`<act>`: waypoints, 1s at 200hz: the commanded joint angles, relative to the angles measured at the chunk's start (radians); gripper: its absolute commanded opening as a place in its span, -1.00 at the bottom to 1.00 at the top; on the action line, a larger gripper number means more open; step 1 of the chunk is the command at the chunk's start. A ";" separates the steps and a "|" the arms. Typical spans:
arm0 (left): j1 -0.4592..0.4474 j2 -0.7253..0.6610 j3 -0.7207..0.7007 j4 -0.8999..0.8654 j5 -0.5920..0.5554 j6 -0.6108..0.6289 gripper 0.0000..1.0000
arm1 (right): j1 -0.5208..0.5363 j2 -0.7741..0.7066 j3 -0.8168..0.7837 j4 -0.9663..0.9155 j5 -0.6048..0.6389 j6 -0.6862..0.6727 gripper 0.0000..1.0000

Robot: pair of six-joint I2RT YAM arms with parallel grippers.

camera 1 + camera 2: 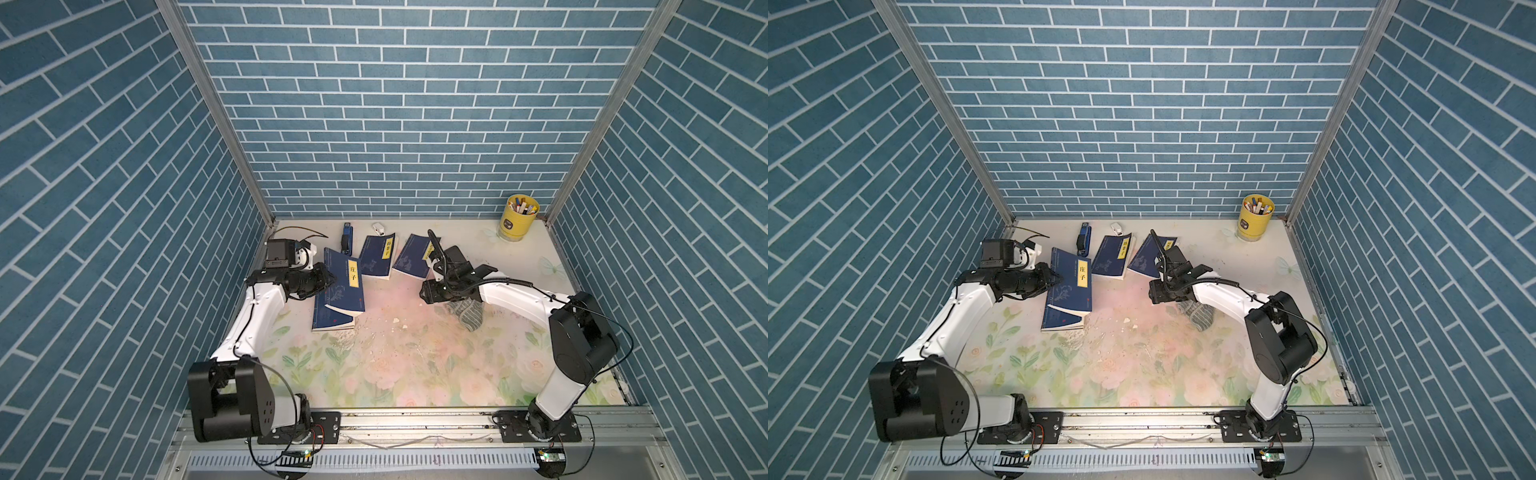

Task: Wipe the cover of the book
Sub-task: Place the book on the book.

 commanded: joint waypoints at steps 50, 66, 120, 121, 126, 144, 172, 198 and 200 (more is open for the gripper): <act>0.041 0.127 0.075 -0.105 -0.007 0.104 -1.00 | -0.016 0.005 0.003 0.032 -0.026 -0.056 0.21; 0.047 0.145 0.071 -0.096 -0.007 0.104 -1.00 | -0.023 0.003 -0.002 0.036 -0.030 -0.059 0.21; 0.058 0.133 0.046 -0.026 0.136 0.097 -1.00 | -0.036 -0.001 -0.015 0.045 -0.043 -0.065 0.21; 0.058 0.130 0.046 -0.022 0.143 0.096 -1.00 | -0.037 -0.001 -0.015 0.045 -0.043 -0.065 0.21; 0.057 0.116 0.045 -0.002 0.173 0.088 -1.00 | -0.037 0.001 -0.015 0.045 -0.046 -0.065 0.21; 0.067 0.067 0.043 0.061 0.242 0.040 -1.00 | -0.039 0.004 -0.013 0.048 -0.052 -0.064 0.21; 0.114 0.046 0.044 0.045 0.253 0.012 -1.00 | -0.039 0.009 -0.008 0.050 -0.061 -0.064 0.21; 0.177 0.014 0.015 0.027 0.240 0.016 -1.00 | -0.038 0.010 -0.010 0.050 -0.065 -0.067 0.21; 0.181 0.012 0.014 0.026 0.236 0.016 -1.00 | -0.039 0.010 -0.009 0.050 -0.066 -0.067 0.21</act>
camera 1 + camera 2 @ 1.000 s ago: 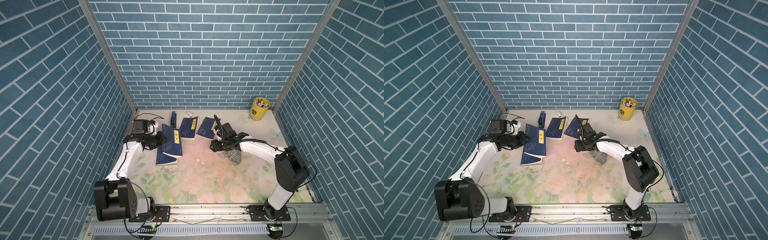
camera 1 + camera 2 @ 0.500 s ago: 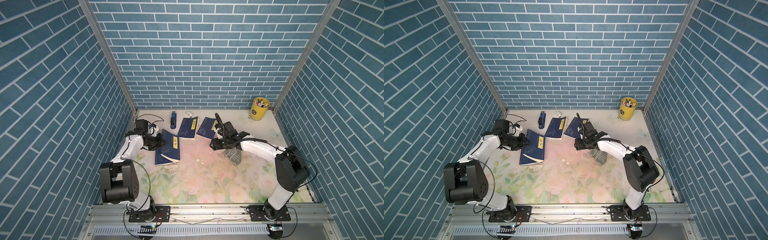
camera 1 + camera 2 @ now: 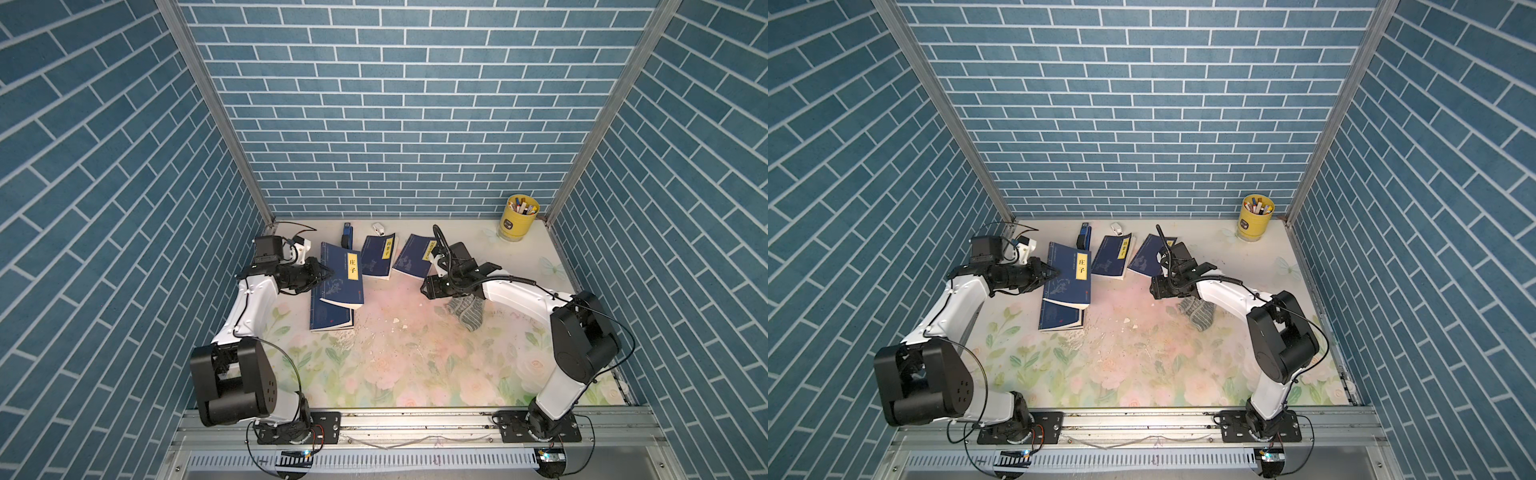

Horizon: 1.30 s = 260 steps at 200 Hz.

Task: Wipe the cover of the book
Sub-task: Place the book on the book.

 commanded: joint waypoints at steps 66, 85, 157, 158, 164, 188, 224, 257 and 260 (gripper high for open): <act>0.073 0.075 -0.032 -0.055 -0.151 0.056 -1.00 | -0.003 0.010 -0.001 0.022 -0.036 -0.046 0.21; 0.072 0.141 -0.048 -0.042 -0.174 0.064 -1.00 | -0.003 0.008 -0.004 0.025 -0.038 -0.046 0.21; 0.023 0.228 -0.060 -0.026 -0.302 0.075 -1.00 | -0.011 -0.018 -0.018 0.025 -0.024 -0.057 0.21; 0.023 0.228 -0.059 -0.027 -0.305 0.075 -1.00 | -0.011 -0.019 -0.018 0.026 -0.024 -0.057 0.21; 0.021 0.227 -0.060 -0.028 -0.330 0.079 -1.00 | -0.011 -0.018 -0.018 0.026 -0.025 -0.057 0.21; 0.015 0.236 -0.069 -0.028 -0.389 0.084 -1.00 | -0.012 -0.022 -0.023 0.028 -0.026 -0.057 0.21; -0.015 0.256 -0.061 -0.034 -0.404 0.093 -1.00 | -0.013 -0.021 -0.023 0.027 -0.027 -0.057 0.20; -0.022 0.265 -0.051 -0.036 -0.433 0.103 -0.89 | -0.013 -0.021 -0.021 0.026 -0.026 -0.057 0.21; -0.022 0.266 -0.051 -0.036 -0.438 0.104 -0.89 | -0.013 -0.019 -0.021 0.024 -0.026 -0.057 0.21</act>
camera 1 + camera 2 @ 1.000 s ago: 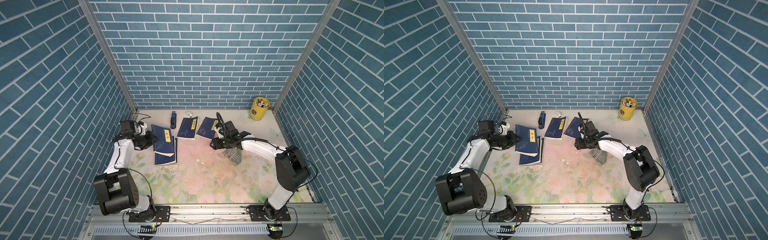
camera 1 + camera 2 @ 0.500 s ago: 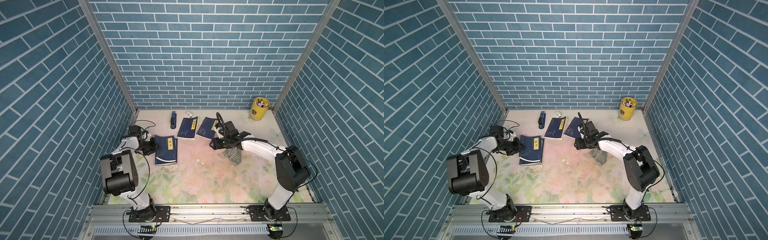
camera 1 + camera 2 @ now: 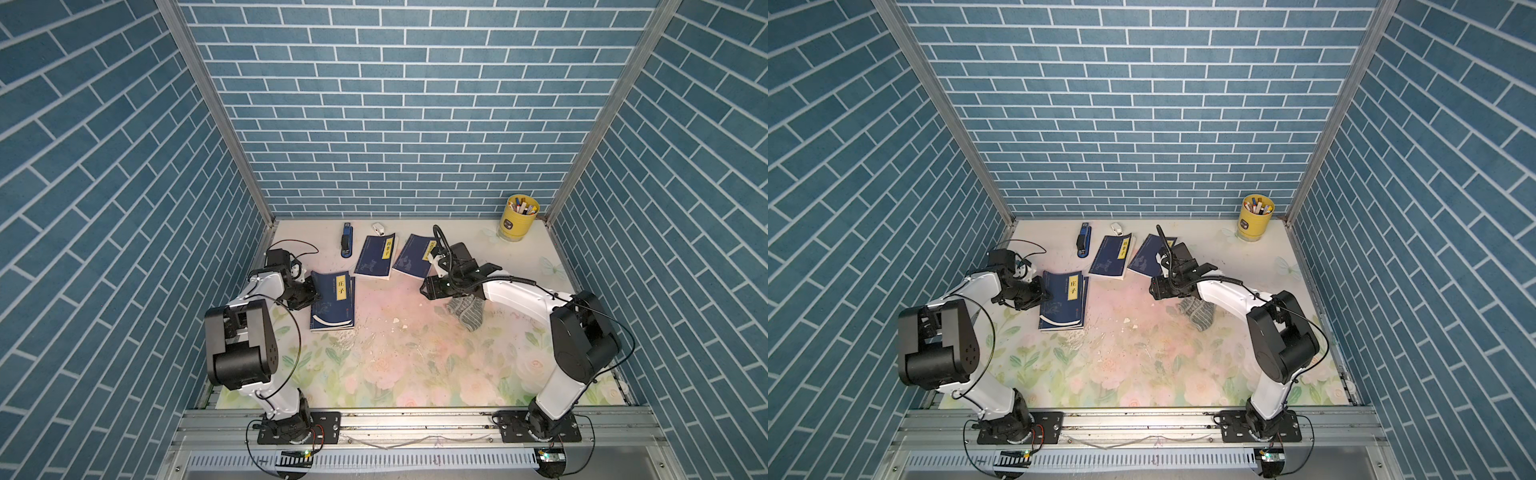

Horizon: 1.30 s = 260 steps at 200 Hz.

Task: Wipe the cover of the book
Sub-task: Place the book on the book.

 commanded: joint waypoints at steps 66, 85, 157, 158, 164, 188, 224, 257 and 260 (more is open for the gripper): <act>-0.022 0.031 0.002 -0.034 -0.134 0.035 -0.50 | -0.004 -0.009 -0.004 0.004 -0.004 -0.035 0.21; -0.022 0.017 -0.001 -0.032 -0.166 0.035 -0.29 | -0.005 -0.008 -0.005 0.004 -0.002 -0.035 0.21; -0.022 0.014 0.024 -0.031 -0.232 0.044 -0.14 | -0.006 -0.012 -0.010 0.002 -0.001 -0.038 0.21; -0.022 0.014 0.024 -0.032 -0.233 0.045 -0.14 | -0.006 -0.011 -0.010 0.002 -0.001 -0.038 0.21; -0.022 0.012 0.029 -0.032 -0.235 0.049 -0.10 | -0.006 -0.012 -0.011 0.002 0.000 -0.038 0.21; -0.022 -0.004 0.041 -0.019 -0.239 0.054 0.08 | -0.008 -0.013 -0.011 0.001 0.001 -0.039 0.21; -0.022 -0.008 0.067 -0.011 -0.241 0.051 0.17 | -0.007 -0.013 -0.007 -0.001 -0.001 -0.038 0.21; -0.026 0.014 0.082 0.010 -0.219 0.035 0.29 | -0.008 -0.011 -0.006 0.000 -0.007 -0.039 0.22; -0.027 0.016 0.082 0.012 -0.217 0.034 0.32 | -0.008 -0.011 -0.007 0.000 -0.006 -0.038 0.22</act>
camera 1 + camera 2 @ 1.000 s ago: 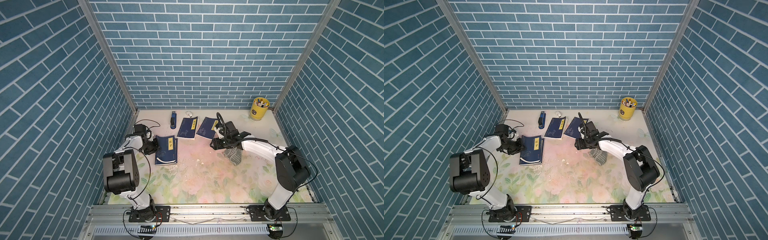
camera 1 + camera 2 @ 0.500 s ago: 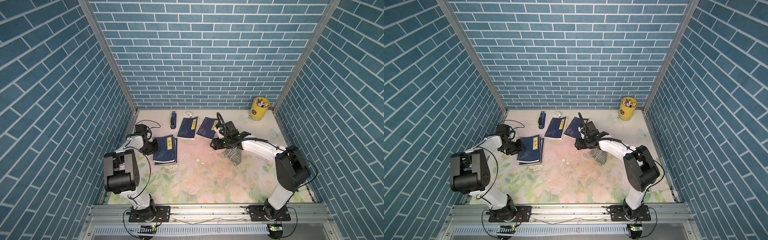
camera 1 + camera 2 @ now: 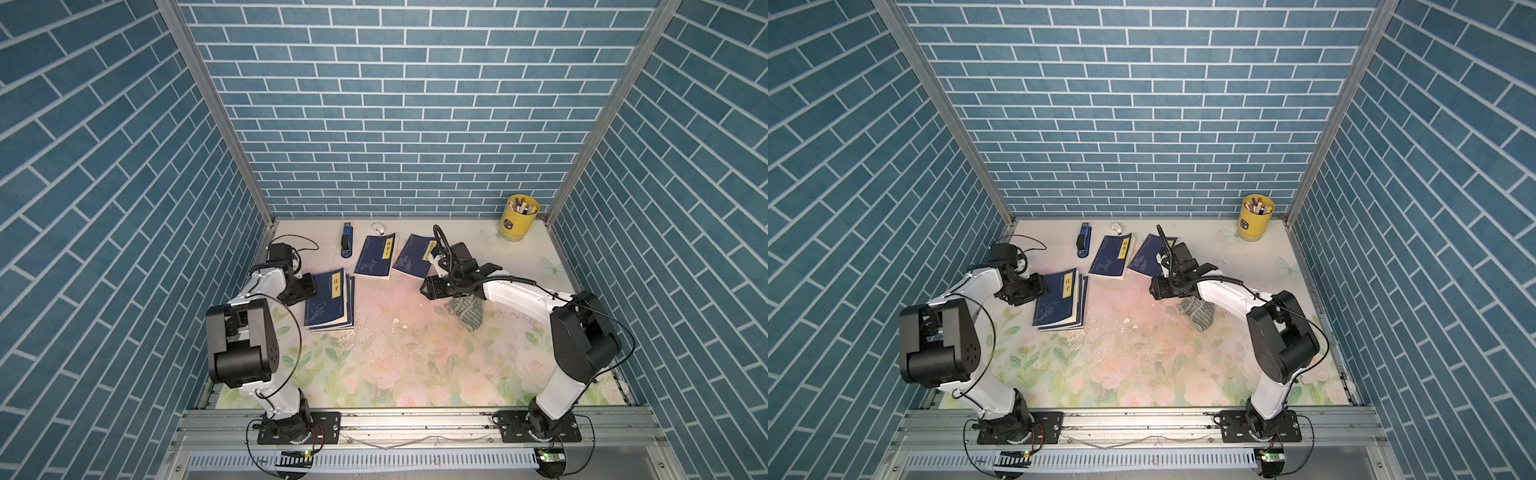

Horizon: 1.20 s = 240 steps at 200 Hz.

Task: Wipe the cover of the book
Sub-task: Place the book on the book.

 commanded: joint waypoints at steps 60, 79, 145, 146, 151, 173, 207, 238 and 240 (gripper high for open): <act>-0.031 0.035 0.002 0.039 0.031 -0.019 0.41 | -0.006 -0.013 -0.005 0.000 -0.006 -0.038 0.22; -0.043 0.042 -0.004 0.045 0.033 -0.020 0.41 | -0.006 -0.014 -0.006 0.000 -0.008 -0.038 0.22; -0.078 0.048 -0.019 0.052 0.032 -0.026 0.40 | -0.006 -0.024 -0.011 -0.005 -0.003 -0.041 0.22; -0.078 0.049 -0.019 0.053 0.031 -0.026 0.40 | -0.006 -0.025 -0.011 -0.005 -0.003 -0.042 0.22; -0.078 0.048 -0.021 0.052 0.030 -0.027 0.40 | -0.006 -0.025 -0.011 -0.005 -0.004 -0.042 0.22; -0.078 0.042 -0.038 0.057 0.032 -0.027 0.39 | -0.005 -0.026 -0.012 -0.006 -0.002 -0.042 0.22; -0.079 0.036 -0.053 0.079 0.056 -0.028 0.38 | -0.006 -0.031 -0.014 -0.008 -0.002 -0.042 0.22; -0.085 0.040 -0.042 0.080 0.071 -0.015 0.38 | -0.006 -0.032 -0.015 -0.010 0.000 -0.041 0.22; -0.086 0.040 -0.040 0.079 0.071 -0.013 0.37 | -0.006 -0.032 -0.014 -0.010 0.000 -0.042 0.22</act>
